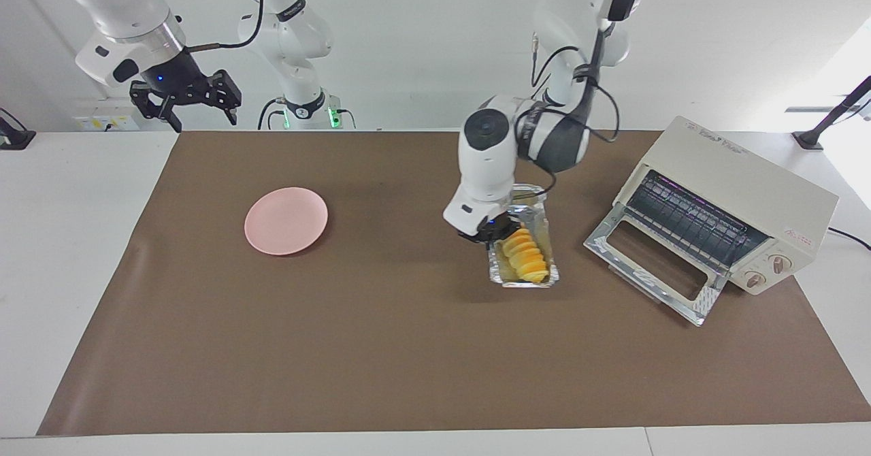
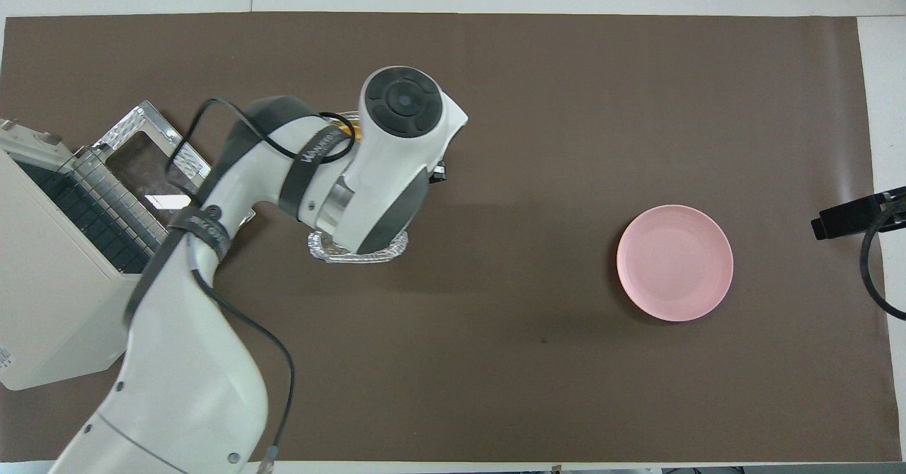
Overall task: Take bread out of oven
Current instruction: 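Pull the foil tray out of the oven and carry it past the plate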
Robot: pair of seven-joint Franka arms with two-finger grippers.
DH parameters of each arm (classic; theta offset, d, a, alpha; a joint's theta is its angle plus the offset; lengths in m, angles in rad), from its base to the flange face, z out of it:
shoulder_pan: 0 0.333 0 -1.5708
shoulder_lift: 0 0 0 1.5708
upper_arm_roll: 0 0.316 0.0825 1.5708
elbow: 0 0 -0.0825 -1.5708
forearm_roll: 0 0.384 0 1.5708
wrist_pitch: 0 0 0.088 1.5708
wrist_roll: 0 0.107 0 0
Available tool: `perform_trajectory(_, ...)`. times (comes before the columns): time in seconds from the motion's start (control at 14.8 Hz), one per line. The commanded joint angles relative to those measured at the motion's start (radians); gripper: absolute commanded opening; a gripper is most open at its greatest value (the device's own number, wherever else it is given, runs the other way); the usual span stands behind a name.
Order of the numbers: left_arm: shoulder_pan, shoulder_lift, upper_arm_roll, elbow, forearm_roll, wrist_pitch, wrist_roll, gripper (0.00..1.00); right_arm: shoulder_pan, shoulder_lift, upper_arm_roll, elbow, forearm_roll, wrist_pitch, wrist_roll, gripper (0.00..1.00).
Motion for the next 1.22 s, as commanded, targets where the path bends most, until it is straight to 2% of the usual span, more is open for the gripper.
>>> perform_trajectory(0.0,-0.051,0.069,0.022,0.088,-0.072,0.008,0.001,0.00,-0.013,-0.013,0.008,-0.012,0.003,-0.008,-0.005,1.00)
perform_trajectory(0.2,-0.068,0.064,0.022,0.033,-0.087,0.095,-0.005,0.00,-0.013,-0.013,0.008,-0.012,0.003,-0.008,-0.005,1.00)
perform_trajectory(0.34,-0.073,0.052,0.021,-0.020,-0.089,0.111,-0.007,0.00,-0.013,-0.013,0.008,-0.012,0.003,-0.008,-0.005,1.00)
perform_trajectory(0.41,-0.073,0.046,0.021,-0.024,-0.090,0.120,-0.011,0.15,-0.013,-0.013,0.008,-0.012,0.003,-0.008,-0.005,1.00)
perform_trajectory(0.47,-0.073,0.046,0.019,-0.021,-0.093,0.122,-0.031,0.40,-0.013,-0.013,0.008,-0.012,0.003,-0.008,-0.005,1.00)
perform_trajectory(0.61,-0.075,0.046,0.024,-0.001,-0.110,0.105,-0.054,0.66,-0.013,-0.013,0.008,-0.012,0.003,-0.008,-0.005,1.00)
perform_trajectory(0.68,-0.075,0.046,0.026,0.008,-0.109,0.074,-0.057,0.87,-0.013,-0.013,0.008,-0.013,0.005,-0.008,-0.005,1.00)
perform_trajectory(0.75,-0.073,0.044,0.029,0.024,-0.103,0.030,-0.065,1.00,-0.013,-0.013,0.008,-0.012,0.003,-0.008,-0.005,1.00)
perform_trajectory(0.81,-0.067,0.040,0.050,0.050,-0.101,-0.024,-0.068,1.00,-0.013,-0.013,0.008,-0.012,0.003,-0.008,-0.005,1.00)
perform_trajectory(0.95,-0.052,-0.076,0.123,0.045,-0.109,-0.108,-0.054,1.00,-0.013,-0.013,0.008,-0.012,0.003,-0.008,-0.005,1.00)
perform_trajectory(1.08,0.072,-0.208,0.125,0.006,-0.107,-0.205,-0.024,1.00,-0.013,-0.013,0.008,-0.012,0.003,-0.008,-0.005,1.00)
perform_trajectory(1.15,0.115,-0.242,0.127,0.002,-0.109,-0.254,0.031,1.00,-0.013,-0.013,0.008,-0.013,0.003,-0.008,-0.005,1.00)
